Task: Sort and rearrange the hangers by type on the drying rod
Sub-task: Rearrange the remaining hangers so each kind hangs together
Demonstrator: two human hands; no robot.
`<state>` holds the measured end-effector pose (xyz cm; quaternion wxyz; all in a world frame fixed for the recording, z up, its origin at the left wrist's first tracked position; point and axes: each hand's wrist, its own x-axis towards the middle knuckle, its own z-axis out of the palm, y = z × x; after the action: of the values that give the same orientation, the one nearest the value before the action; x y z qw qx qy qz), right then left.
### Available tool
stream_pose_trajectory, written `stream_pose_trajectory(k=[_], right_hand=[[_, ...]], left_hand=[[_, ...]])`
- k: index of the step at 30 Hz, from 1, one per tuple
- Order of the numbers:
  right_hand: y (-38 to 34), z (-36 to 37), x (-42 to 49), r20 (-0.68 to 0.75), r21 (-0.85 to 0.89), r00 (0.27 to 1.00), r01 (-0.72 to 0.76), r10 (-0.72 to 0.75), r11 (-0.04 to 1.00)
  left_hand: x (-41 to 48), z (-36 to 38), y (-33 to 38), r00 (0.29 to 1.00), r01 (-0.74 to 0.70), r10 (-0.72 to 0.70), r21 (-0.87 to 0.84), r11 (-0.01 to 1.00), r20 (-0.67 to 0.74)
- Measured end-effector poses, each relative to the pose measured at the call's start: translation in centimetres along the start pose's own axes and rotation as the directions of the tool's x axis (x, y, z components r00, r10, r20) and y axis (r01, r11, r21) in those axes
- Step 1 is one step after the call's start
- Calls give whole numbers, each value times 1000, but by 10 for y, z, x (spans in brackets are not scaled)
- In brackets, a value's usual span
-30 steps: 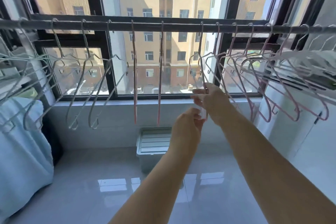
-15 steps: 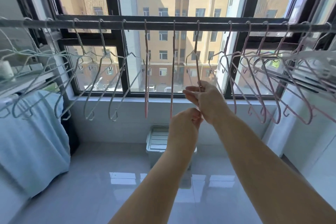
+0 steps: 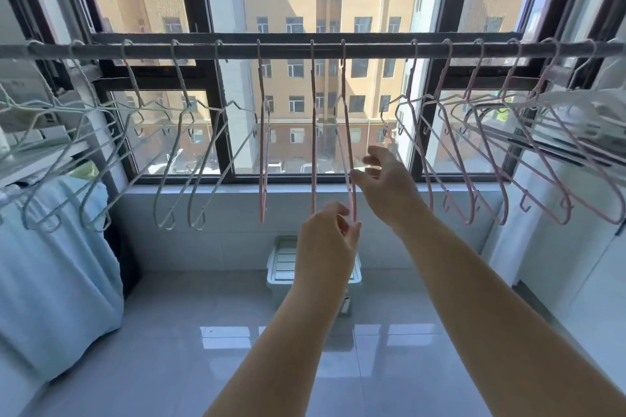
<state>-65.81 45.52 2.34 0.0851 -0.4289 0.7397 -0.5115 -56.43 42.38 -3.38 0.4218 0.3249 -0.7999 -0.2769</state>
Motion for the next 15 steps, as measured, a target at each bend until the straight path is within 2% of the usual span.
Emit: stream_pose_trajectory(k=[2,4,7,11,13,15], right_hand=[[5,-21,-7,-163,-142,976,125,-147,982],[12,-43,-7,-269,-255,940,140,-210,957],[25,-58,1,-212,-267,973,29,-88,963],[43,-56,8,-104,-175,988,-130,113,976],[48,-52,10,-76,-5,987,-143,142,990],[50,-48,11,-57,198,987,-134,148,971]], left_hand=[[-5,1,5,996,-16,11,-63,998,-85],[-10,6,15,985,-104,87,-111,988,-148],[-11,23,35,986,-158,145,-182,970,-82],[-3,53,48,980,-61,82,-120,991,180],[0,64,49,974,-27,55,-127,991,220],[-1,68,50,981,-28,55,-146,989,187]])
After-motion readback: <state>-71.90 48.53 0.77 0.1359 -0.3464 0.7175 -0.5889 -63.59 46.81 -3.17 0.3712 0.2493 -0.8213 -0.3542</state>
